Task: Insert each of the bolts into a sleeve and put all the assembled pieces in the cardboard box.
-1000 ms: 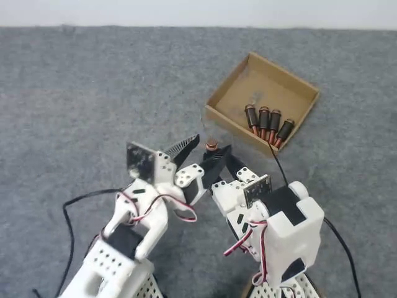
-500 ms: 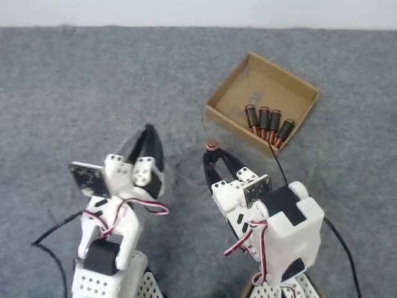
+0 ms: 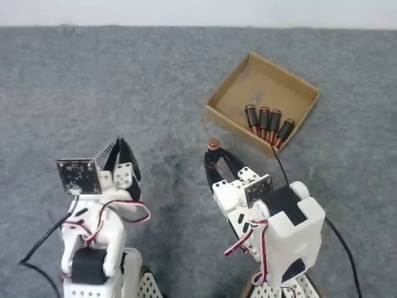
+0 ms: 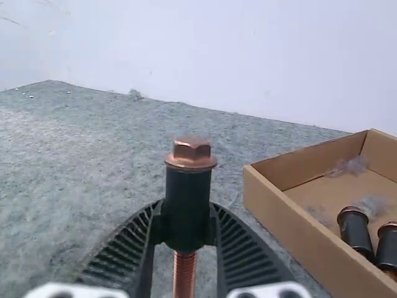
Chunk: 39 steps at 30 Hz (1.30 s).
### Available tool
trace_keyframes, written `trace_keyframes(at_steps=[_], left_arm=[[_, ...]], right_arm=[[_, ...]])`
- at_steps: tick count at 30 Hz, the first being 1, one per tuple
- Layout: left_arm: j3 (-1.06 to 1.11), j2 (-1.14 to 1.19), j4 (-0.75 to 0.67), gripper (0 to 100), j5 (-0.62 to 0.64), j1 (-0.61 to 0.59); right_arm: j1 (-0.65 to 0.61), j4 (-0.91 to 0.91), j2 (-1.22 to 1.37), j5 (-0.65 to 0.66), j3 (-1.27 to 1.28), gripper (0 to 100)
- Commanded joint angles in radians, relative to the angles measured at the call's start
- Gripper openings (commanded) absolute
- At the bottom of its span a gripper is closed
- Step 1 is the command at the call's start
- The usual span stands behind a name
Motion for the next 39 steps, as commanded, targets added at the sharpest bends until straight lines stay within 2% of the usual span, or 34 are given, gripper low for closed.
trace_keyframes(at_steps=[1, 7, 12, 15, 20, 25, 28, 31, 34, 39], left_arm=[[-0.099, -0.023, 0.112, 1, -0.031, -0.012], [-0.024, -0.023, 0.11, 1, -0.032, -0.014], [0.113, -0.023, 0.018, 1, -0.032, -0.014], [0.189, -0.023, -0.029, 1, -0.031, -0.037], [0.317, -0.017, -0.14, 1, -0.031, -0.127], [0.312, -0.018, -0.121, 1, -0.031, -0.219], [0.312, -0.017, -0.031, 1, -0.031, -0.212], [0.312, -0.017, 0.055, 1, -0.031, -0.147], [0.312, -0.017, 0.08, 1, -0.031, -0.11], [0.312, -0.015, 0.084, 1, -0.031, -0.112]], right_arm=[[0.015, -0.035, -0.044, 0.017, 0.025, 0.6], [0.018, -0.053, -0.104, 0.017, 0.037, 0.6], [0.088, -0.045, -0.277, 0.018, 0.041, 0.6], [0.139, 0.045, -0.381, 0.018, 0.018, 0.6], [0.232, 0.332, -0.559, 0.018, -0.087, 0.6], [0.294, 0.705, -0.746, 0.017, -0.241, 0.6], [0.309, 0.983, -0.839, 0.017, -0.362, 0.6], [0.309, 1.282, -0.889, 0.017, -0.505, 0.6], [0.309, 1.54, -0.889, 0.017, -0.669, 0.6], [0.294, 1.801, -0.777, 0.015, -0.911, 0.6]])
